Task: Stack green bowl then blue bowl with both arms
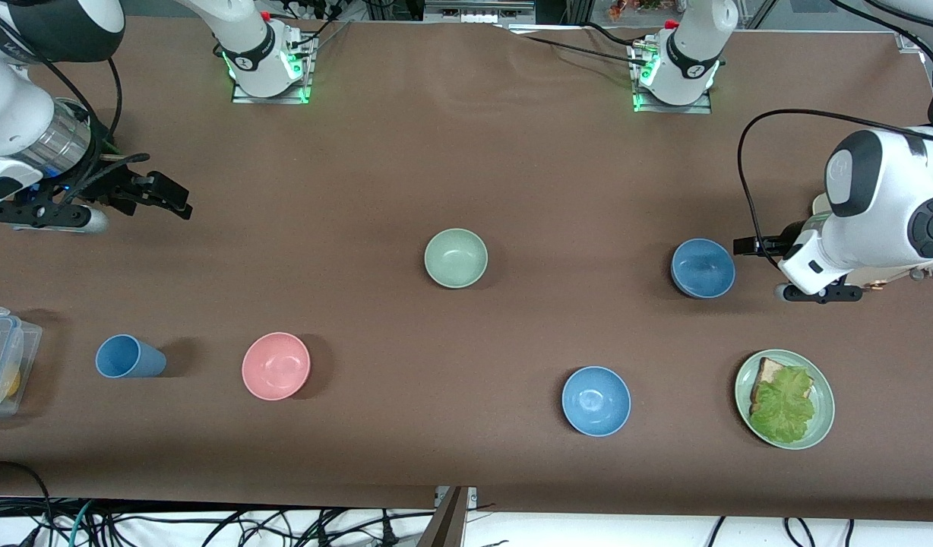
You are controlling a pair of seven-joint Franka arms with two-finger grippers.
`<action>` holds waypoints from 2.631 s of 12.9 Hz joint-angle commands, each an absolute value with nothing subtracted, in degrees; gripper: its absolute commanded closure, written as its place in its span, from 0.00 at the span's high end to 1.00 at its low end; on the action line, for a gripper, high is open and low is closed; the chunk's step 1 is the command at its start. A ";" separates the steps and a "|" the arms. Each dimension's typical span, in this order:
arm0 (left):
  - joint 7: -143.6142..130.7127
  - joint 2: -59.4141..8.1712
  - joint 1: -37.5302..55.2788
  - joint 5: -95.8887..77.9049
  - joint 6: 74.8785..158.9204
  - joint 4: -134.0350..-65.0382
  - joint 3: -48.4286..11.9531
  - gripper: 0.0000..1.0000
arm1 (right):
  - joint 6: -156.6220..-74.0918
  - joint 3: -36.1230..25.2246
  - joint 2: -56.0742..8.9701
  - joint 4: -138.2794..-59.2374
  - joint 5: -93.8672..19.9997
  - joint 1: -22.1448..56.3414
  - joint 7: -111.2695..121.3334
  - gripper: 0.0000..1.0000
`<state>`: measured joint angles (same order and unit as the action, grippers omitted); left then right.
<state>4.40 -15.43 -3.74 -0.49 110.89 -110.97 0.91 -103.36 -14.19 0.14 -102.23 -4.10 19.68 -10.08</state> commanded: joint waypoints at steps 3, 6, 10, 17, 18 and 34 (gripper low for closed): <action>9.23 -13.71 -5.54 0.35 129.15 -124.61 0.70 1.00 | -99.59 -10.06 -1.14 -98.01 -2.46 16.30 -9.23 0.99; 9.23 -15.64 -5.54 -0.35 134.82 -125.25 0.70 1.00 | -98.97 8.85 -0.53 -98.09 -2.11 -2.27 -9.23 0.99; 9.32 -19.33 -5.62 -0.26 140.44 -125.42 0.70 0.98 | -95.99 8.88 -0.62 -97.21 -2.28 -2.37 -9.58 0.99; 8.53 -20.92 -5.89 -0.35 140.72 -125.25 0.70 0.00 | -90.53 8.09 -0.96 -95.45 -2.28 -2.72 -9.15 0.99; 8.35 -20.83 -5.89 -0.44 138.71 -124.81 0.62 0.00 | -90.53 8.09 -1.66 -94.75 -2.20 -2.81 -9.05 0.99; -27.65 -30.48 22.21 -9.32 120.94 -92.05 -9.32 0.00 | -94.48 7.38 -3.51 -92.81 -0.26 -2.90 -9.40 0.99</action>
